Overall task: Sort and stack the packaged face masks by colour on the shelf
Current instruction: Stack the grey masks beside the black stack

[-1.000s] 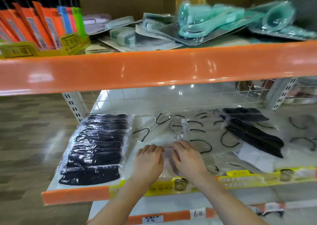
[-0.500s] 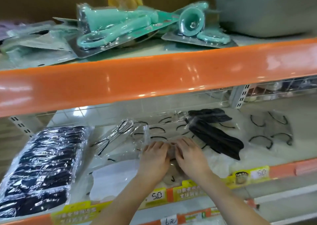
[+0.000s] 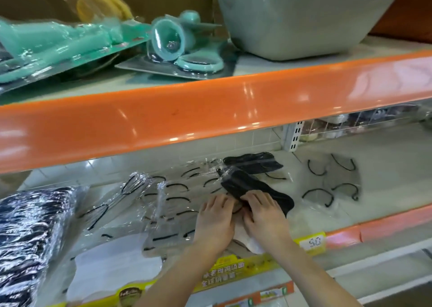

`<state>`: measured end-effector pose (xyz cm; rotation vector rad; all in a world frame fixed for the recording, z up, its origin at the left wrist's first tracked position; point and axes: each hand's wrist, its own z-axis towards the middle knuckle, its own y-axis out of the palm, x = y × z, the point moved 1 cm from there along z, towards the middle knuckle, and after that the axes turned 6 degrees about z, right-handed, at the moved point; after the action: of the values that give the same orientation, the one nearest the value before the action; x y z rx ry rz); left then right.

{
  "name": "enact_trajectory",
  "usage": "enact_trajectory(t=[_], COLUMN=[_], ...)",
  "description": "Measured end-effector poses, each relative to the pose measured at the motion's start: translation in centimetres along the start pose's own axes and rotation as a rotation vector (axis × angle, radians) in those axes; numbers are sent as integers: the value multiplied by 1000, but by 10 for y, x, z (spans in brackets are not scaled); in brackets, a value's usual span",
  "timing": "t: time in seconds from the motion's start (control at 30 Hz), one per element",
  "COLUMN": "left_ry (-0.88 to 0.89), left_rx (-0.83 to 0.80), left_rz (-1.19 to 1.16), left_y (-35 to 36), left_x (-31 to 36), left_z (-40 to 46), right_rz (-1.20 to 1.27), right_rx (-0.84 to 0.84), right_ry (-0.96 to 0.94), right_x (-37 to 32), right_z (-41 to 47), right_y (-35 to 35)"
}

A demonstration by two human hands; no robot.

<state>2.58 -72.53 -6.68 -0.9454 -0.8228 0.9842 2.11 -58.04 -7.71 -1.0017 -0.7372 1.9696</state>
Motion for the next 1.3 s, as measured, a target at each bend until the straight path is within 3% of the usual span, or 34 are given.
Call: enact_trajectory(t=[0.37, 0.9, 1.3], left_ry=[1, 121, 66], left_rx=[105, 392, 213], left_rz=[13, 70, 144], left_y=[25, 17, 14], left_x=[9, 16, 9], left_z=[-9, -13, -13], right_rz=[-144, 24, 116], right_rx=[-55, -47, -32], right_ry=[98, -16, -106], right_x=[24, 22, 17], right_z=[-11, -14, -17], right_y=[8, 1, -4])
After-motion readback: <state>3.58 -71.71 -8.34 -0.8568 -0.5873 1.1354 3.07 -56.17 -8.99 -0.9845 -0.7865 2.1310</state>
